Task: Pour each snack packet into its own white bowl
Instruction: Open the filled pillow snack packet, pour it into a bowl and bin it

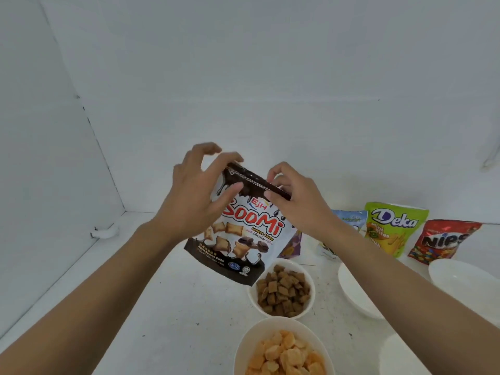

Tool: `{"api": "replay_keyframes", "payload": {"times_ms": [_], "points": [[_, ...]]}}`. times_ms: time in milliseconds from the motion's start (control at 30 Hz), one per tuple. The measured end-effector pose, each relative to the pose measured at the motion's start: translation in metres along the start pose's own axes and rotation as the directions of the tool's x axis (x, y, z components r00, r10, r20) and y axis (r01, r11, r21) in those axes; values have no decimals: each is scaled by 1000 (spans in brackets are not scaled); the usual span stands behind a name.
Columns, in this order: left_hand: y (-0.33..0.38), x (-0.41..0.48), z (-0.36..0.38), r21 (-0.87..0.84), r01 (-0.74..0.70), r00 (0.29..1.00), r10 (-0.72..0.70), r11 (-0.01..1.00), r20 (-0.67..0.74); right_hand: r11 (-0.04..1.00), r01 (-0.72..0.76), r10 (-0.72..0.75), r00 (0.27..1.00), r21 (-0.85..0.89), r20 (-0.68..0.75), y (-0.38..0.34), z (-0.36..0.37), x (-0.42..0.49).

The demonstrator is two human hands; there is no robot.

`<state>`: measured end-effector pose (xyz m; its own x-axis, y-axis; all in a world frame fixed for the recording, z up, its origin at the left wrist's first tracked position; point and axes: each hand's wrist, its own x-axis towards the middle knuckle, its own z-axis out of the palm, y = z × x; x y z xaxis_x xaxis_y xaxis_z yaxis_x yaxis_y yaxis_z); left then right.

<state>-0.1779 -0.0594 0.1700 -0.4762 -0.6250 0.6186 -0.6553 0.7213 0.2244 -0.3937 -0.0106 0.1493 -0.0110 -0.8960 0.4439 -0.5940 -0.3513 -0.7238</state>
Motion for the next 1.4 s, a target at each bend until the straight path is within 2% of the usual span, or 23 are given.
{"api": "replay_keyframes", "payload": {"times_ms": [100, 200, 467, 600, 700, 867, 1000, 1067, 1133, 1233, 1400], "points": [[11, 21, -5, 63, -50, 992, 42, 997, 123, 993, 59, -54, 997, -104, 50, -13, -16, -1], [19, 29, -4, -2, -86, 971, 84, 996, 224, 969, 138, -124, 989, -203, 77, -20, -33, -6], [49, 26, 10, -145, -183, 976, 198, 972, 95, 858, 261, -245, 965, -443, 94, -8, -66, -23], [64, 16, 25, -227, -106, 992, 120, 968, 48, 797, 306, -288, 950, -521, 119, 6, -80, -31], [73, 7, 37, -220, -85, 994, 98, 972, 51, 755, 356, -310, 934, -550, 179, 17, -80, -38], [77, -5, 46, -214, -71, 995, 86, 974, 59, 750, 374, -338, 926, -545, 171, 28, -83, -49], [84, -11, 42, -332, 7, 1000, -2, 943, 15, 855, 266, -297, 955, -446, -1, 28, -94, -60], [91, -13, 43, -464, 78, 996, -83, 883, 9, 949, 147, -193, 971, -280, -144, 25, -97, -70], [99, -16, 45, -542, 102, 993, -119, 834, 4, 996, 60, -73, 966, -61, -248, 20, -99, -83], [116, -17, 47, -607, 128, 987, -158, 784, 4, 985, 30, 30, 938, 168, -345, 14, -105, -100], [157, -20, 48, -790, 128, 974, -226, 600, -14, 940, 50, 108, 895, 338, -433, 5, -118, -136]]}}
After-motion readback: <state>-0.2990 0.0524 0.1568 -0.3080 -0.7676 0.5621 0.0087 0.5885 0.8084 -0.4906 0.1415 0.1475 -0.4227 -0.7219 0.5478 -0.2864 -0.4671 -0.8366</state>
